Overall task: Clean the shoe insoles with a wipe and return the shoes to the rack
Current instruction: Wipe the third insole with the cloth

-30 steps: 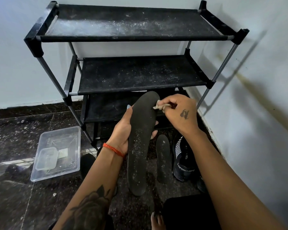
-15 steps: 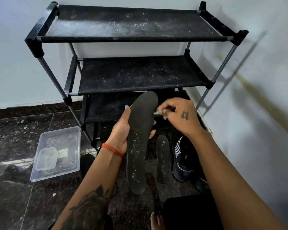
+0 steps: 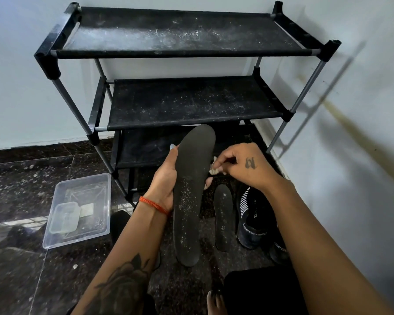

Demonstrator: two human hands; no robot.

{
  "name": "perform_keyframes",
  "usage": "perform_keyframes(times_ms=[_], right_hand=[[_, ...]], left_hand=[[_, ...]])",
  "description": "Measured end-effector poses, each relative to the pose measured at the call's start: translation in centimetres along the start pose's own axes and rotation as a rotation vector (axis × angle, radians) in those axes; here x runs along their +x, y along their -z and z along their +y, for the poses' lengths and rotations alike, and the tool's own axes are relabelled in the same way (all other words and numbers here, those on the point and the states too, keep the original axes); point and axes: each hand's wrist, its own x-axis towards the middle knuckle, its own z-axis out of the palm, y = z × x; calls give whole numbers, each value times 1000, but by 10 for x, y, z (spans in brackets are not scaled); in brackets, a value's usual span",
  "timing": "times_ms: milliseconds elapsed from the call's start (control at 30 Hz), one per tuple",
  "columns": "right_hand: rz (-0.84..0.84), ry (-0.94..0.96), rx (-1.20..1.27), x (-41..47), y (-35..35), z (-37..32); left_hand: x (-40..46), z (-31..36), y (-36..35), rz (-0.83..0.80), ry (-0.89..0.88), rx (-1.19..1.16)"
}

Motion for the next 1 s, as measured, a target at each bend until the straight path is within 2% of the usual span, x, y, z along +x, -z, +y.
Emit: perform_keyframes(times_ms=[67, 133, 300, 467, 533, 633, 700, 900, 1000], right_hand=[[212, 2, 79, 0, -2, 0], [280, 4, 204, 2, -7, -5], [86, 0, 139, 3, -21, -14], [-151, -68, 256, -2, -6, -11], [-32, -91, 199, -1, -3, -5], [298, -104, 179, 4, -4, 0], [355, -101, 205, 6, -9, -1], [105, -90, 175, 5, -20, -12], [-101, -95, 232, -1, -12, -17]], left_hand=[[1, 1, 0, 0, 25, -33], [1, 0, -1, -16, 27, -30], [1, 0, 1, -39, -17, -44], [0, 1, 1, 18, -30, -5], [-1, 1, 0, 34, 3, -23], [-1, 2, -3, 23, 26, -51], [-2, 2, -4, 12, 29, -46], [-1, 2, -2, 24, 46, -35], [-1, 2, -1, 34, 31, 3]])
